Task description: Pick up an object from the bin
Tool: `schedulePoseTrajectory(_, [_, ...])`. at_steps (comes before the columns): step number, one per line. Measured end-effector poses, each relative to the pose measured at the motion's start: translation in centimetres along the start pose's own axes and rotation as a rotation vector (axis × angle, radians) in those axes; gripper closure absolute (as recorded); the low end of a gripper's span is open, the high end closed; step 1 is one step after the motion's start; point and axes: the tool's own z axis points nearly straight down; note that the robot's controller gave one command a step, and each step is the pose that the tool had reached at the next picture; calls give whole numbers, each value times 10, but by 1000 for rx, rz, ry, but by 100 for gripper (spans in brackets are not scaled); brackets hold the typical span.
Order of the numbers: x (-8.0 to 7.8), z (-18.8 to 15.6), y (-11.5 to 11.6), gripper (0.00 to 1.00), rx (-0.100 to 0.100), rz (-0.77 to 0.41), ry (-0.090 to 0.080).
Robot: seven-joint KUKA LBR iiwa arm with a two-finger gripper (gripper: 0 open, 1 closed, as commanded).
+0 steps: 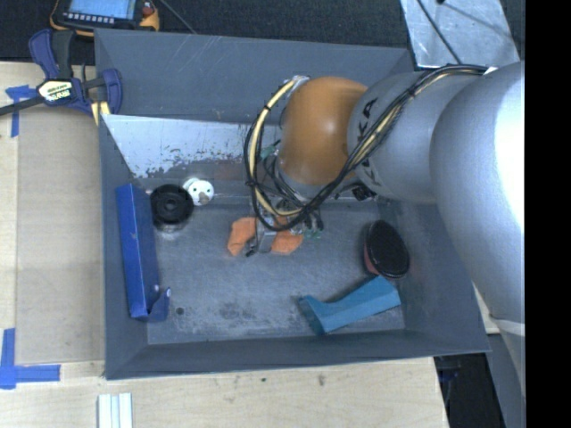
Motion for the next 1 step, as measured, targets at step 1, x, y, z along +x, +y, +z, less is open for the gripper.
schedulePoseTrajectory(1, [0,0,0,100,0,0,0])
